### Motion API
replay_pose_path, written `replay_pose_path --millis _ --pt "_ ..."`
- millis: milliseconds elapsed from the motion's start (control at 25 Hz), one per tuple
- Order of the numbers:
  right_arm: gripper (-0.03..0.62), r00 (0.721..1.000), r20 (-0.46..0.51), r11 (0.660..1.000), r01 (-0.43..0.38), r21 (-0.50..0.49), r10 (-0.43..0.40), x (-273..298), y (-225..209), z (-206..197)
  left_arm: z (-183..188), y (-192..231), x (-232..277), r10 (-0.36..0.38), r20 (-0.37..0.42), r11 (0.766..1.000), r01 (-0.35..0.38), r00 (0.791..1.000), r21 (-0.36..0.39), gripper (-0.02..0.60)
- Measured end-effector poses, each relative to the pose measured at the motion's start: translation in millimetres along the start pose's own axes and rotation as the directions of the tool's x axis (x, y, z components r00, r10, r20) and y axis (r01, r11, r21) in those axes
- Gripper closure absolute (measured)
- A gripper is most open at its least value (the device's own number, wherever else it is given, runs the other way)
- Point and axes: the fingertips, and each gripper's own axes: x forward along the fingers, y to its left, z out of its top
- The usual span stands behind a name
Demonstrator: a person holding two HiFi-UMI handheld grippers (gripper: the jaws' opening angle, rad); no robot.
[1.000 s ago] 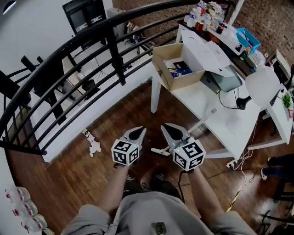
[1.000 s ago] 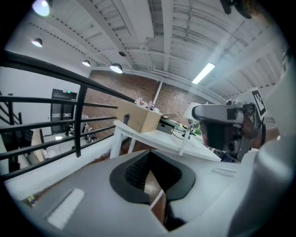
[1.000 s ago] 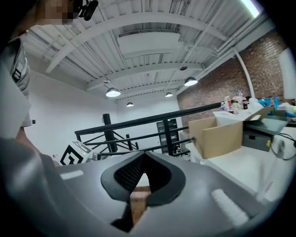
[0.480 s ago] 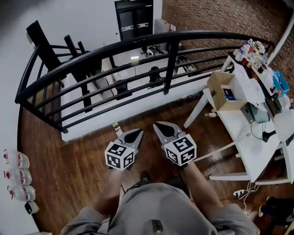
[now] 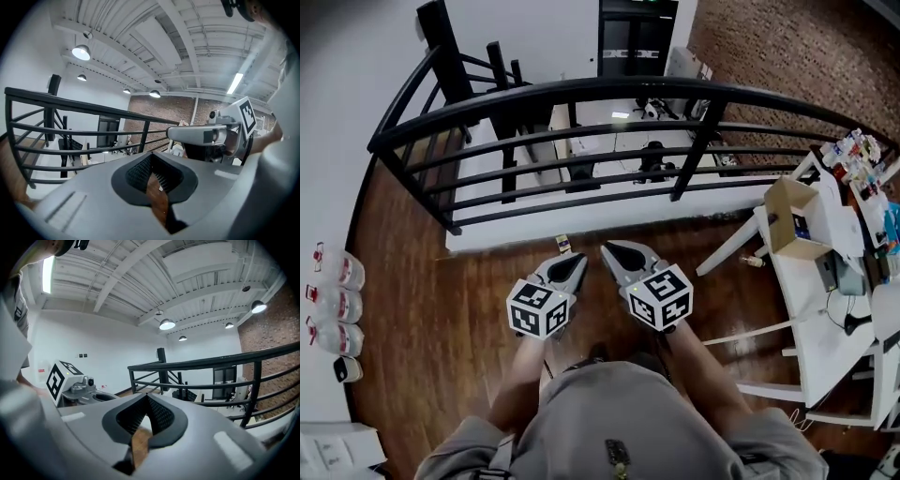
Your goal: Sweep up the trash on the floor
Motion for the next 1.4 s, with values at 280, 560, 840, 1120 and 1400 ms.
replay_pose_path --millis 280,560,840,1120,1400 --pt "0.594 0.999 -0.004 0.999 -0.040 -0.004 0.040 1 14 3 5 -1 -18 0.043 0.031 0.999 -0.042 0.999 -0.014 0.577" --pt "0.594 0.999 -0.012 0.999 -0.053 -0.010 0.053 -2 18 2 9 -10 -23 0.040 0.042 0.999 -0.040 0.998 -0.009 0.577" --pt "0.594 0.999 -0.001 0.999 -0.044 -0.005 0.044 -9 15 6 15 -17 -21 0.029 0.040 1.000 -0.029 0.999 0.011 0.577" --pt "0.594 0.999 0.009 0.999 -0.033 -0.001 0.033 -10 12 8 16 -17 -19 0.021 0.042 1.000 -0.021 0.999 0.013 0.577" --pt "0.594 1.000 0.009 1.000 -0.030 0.006 0.030 -10 11 7 17 -17 -19 0.013 0.047 1.000 -0.013 0.999 0.005 0.577"
